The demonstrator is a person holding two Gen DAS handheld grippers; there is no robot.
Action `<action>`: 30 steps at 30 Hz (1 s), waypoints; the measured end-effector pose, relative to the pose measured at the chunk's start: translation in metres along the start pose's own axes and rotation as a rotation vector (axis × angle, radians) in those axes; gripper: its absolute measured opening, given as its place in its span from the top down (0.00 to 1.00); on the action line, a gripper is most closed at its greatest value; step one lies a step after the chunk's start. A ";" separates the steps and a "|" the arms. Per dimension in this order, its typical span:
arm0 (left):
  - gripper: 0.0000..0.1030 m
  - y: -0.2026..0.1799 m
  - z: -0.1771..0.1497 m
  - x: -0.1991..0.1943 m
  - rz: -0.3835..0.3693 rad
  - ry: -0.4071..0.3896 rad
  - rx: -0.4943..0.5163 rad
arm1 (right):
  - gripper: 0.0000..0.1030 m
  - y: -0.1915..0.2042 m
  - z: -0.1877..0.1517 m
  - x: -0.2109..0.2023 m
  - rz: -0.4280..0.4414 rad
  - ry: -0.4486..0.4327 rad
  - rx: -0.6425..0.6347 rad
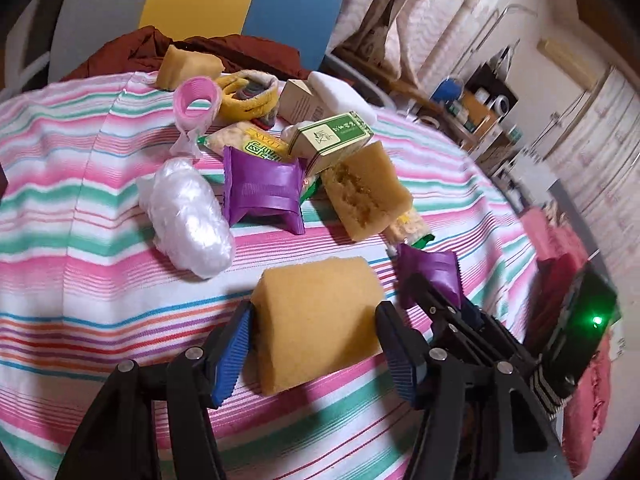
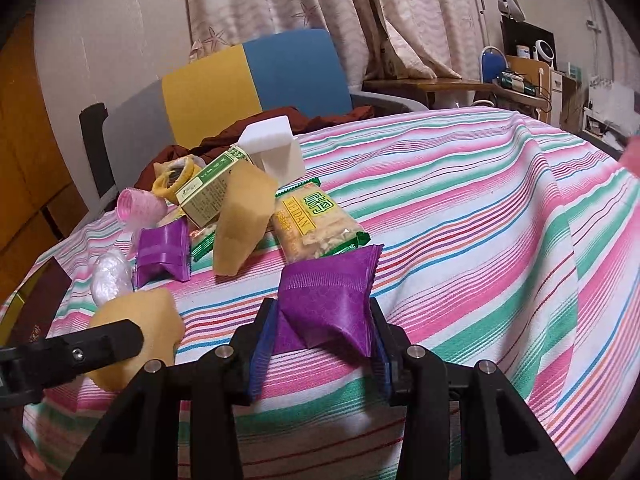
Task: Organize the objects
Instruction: 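Carry the sponge and pouch with both tools over the gold tray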
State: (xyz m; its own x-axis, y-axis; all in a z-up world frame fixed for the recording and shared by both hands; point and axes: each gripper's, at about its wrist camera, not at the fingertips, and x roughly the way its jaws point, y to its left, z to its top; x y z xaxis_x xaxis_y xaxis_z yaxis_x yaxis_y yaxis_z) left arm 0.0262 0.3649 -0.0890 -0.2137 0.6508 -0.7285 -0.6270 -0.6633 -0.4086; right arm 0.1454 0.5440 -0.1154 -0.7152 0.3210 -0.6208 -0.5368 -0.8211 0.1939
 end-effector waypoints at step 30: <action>0.60 0.033 -0.040 -0.057 -0.101 -0.058 -0.009 | 0.59 0.063 0.014 -0.037 -0.013 0.047 -0.111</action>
State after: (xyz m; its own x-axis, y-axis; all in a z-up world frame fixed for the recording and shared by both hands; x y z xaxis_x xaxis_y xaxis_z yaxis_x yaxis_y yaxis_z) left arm 0.0479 0.2909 -0.0826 -0.1926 0.7346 -0.6506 -0.6412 -0.5961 -0.4833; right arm 0.1318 0.4870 -0.0699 -0.6852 0.3118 -0.6582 -0.4912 -0.8651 0.1014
